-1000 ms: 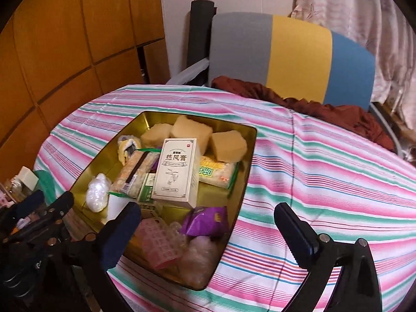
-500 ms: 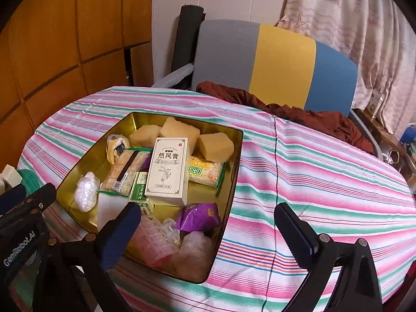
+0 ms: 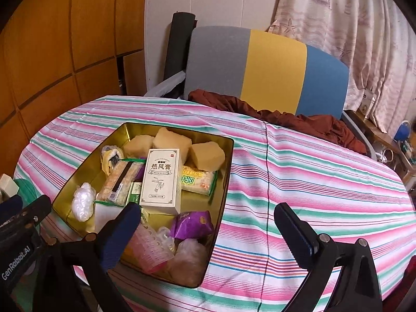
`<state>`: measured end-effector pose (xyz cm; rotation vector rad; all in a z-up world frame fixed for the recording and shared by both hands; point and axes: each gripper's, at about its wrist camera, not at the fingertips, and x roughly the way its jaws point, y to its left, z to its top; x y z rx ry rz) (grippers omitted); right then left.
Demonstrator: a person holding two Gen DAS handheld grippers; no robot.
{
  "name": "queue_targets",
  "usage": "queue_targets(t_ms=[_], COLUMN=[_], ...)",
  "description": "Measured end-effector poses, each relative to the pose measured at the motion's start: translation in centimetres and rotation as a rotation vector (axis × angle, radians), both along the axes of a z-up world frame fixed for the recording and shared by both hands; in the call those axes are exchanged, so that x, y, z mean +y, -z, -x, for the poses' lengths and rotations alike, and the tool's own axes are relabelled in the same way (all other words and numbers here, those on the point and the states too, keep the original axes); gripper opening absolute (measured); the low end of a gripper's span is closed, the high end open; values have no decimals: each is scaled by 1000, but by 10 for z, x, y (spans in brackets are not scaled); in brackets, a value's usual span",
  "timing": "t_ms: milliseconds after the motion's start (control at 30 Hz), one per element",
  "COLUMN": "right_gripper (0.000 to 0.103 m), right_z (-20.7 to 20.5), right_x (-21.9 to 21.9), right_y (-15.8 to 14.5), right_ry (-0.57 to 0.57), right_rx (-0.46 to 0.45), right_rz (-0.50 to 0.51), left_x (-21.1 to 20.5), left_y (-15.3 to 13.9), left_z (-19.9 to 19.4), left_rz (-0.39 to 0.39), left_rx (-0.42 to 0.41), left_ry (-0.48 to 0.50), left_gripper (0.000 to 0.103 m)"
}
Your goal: Organize objects
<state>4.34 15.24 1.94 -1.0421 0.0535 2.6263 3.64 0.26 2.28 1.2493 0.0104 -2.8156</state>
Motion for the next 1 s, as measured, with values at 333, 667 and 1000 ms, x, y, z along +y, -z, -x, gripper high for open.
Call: queue_targets(t_ms=[333, 667, 1000], right_gripper=[103, 103, 103], right_z=[-1, -1, 0], right_x=[2, 1, 2], right_y=[-1, 0, 2], right_ry=[2, -4, -1], right_rx=[10, 7, 0], right_rz=[-1, 2, 9], left_x=[1, 0, 1], left_y=[-2, 6, 11], left_z=[-1, 3, 5], left_rz=[-21, -48, -39], left_rx=[5, -37, -44], left_ry=[15, 18, 12], left_gripper=[56, 52, 51])
